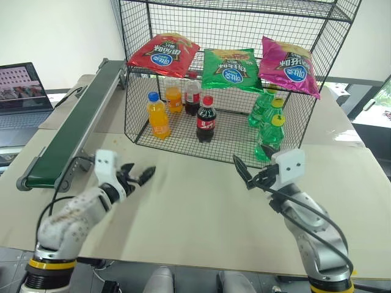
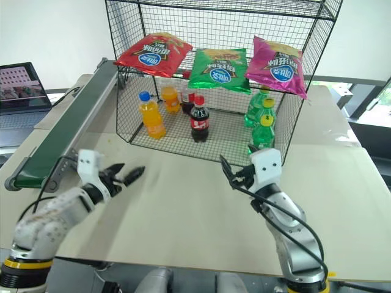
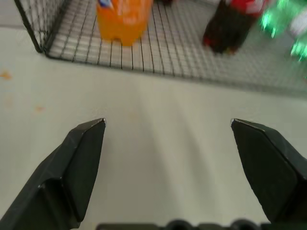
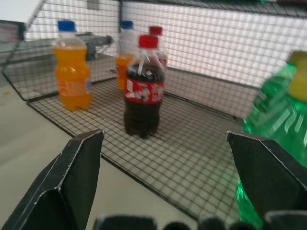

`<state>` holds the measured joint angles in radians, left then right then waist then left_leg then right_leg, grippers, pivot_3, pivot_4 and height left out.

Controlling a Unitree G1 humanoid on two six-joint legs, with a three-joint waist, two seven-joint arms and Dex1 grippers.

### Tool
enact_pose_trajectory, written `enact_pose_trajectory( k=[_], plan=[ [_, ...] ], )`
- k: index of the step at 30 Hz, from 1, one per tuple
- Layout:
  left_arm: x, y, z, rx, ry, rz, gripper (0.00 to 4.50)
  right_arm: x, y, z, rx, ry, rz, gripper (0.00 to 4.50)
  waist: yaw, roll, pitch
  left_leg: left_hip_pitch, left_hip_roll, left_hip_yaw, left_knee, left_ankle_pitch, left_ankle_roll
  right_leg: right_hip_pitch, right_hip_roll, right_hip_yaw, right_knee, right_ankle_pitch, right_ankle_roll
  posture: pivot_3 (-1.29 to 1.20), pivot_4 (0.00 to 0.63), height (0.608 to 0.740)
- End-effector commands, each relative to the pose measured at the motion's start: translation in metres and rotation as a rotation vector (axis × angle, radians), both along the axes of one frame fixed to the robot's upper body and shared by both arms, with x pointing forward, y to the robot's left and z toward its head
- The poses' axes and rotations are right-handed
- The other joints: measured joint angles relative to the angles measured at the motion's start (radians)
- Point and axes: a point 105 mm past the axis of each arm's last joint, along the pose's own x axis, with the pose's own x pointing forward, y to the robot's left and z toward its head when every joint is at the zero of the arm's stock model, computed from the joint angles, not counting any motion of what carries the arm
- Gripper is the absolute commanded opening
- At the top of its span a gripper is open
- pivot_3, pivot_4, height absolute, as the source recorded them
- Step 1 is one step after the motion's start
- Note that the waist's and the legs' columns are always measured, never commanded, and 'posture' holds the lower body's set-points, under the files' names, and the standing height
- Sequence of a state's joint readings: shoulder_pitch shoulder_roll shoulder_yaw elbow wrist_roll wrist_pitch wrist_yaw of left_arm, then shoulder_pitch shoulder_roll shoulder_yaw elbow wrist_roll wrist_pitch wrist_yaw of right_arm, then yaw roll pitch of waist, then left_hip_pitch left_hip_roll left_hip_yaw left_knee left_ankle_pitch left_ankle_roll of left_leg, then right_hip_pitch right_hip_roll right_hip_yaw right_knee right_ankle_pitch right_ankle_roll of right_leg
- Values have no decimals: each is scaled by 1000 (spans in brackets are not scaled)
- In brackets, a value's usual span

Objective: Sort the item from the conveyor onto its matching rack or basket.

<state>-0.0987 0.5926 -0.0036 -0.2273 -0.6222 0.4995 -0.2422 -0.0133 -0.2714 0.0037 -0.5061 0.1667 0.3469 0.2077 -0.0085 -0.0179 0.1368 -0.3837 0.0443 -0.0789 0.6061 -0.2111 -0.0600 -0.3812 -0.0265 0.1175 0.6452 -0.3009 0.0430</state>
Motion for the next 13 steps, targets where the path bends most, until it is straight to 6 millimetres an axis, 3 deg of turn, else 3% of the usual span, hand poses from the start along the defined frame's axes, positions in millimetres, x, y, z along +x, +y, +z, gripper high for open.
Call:
enact_pose_trajectory(
  k=[1, 6, 13],
  plan=[
    [8, -11, -6, 89, -104, -17, 4441, 0, -12, -5, -14, -30, -73, 4500, -4, 0, 0, -1, 0, 1, 1, 0, 0, -1, 0, 1, 0, 0, 0, 0, 150, 740],
    [25, -24, -13, 141, -177, -54, 4441, -6, -31, -23, -21, 7, -177, 4500, -8, 0, 0, -2, 1, 1, 0, -1, 2, -3, 2, 2, 1, 0, 0, 0, 150, 740],
    [36, -29, -11, 120, -175, -117, 4441, -8, -40, -23, -16, -7, -221, 4500, -12, 0, -1, -2, 1, 1, 0, -1, 3, -3, 2, 2, 1, 0, 1, 0, 150, 740]
  ],
)
